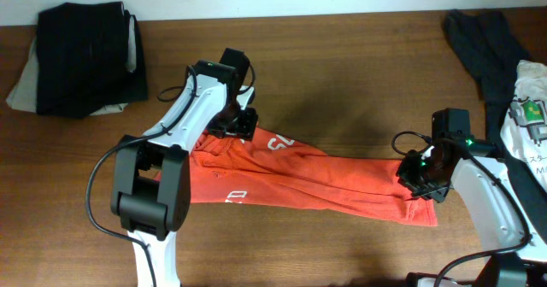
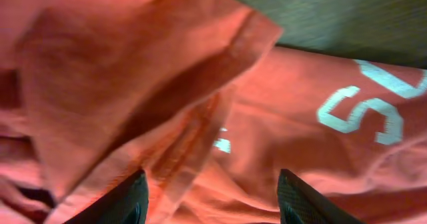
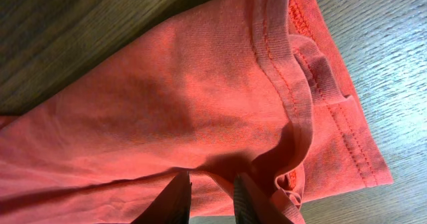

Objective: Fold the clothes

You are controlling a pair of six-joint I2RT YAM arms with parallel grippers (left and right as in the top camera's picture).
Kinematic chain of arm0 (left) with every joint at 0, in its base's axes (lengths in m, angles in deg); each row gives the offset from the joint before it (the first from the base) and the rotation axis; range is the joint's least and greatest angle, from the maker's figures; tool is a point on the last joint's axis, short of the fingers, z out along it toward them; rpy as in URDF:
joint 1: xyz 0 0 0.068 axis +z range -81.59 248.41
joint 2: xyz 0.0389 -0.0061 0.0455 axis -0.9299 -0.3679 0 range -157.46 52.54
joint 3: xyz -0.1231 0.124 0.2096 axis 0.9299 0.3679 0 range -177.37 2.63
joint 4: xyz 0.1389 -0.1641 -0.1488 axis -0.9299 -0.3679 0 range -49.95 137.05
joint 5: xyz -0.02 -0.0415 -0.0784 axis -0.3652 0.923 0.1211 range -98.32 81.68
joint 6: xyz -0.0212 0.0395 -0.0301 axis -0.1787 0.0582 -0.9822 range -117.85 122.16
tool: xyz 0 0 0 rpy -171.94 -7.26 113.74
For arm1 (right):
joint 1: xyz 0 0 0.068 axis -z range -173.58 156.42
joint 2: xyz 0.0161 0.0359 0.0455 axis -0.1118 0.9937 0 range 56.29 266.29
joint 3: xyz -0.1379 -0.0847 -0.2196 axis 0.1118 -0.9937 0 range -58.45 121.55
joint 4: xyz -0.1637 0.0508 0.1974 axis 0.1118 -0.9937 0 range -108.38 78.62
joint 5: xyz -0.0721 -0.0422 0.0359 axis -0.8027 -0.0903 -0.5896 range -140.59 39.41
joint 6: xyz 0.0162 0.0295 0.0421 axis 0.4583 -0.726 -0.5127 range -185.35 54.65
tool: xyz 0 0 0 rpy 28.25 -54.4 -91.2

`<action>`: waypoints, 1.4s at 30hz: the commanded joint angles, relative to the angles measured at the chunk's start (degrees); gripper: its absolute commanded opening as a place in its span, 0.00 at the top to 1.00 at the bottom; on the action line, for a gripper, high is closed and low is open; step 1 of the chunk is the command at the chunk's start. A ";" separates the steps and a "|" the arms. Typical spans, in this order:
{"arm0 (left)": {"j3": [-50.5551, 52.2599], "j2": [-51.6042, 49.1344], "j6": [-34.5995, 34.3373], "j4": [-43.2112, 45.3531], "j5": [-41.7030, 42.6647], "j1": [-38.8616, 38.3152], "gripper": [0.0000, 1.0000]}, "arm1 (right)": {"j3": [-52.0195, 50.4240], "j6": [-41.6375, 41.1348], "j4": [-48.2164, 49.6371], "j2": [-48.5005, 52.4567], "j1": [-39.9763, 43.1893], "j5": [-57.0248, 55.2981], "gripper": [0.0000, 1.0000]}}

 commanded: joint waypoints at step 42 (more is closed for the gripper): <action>5.38 1.20 0.59 5.84 -15.52 6.14 0.99 | -0.24 0.28 0.76 0.00 -0.31 0.02 0.76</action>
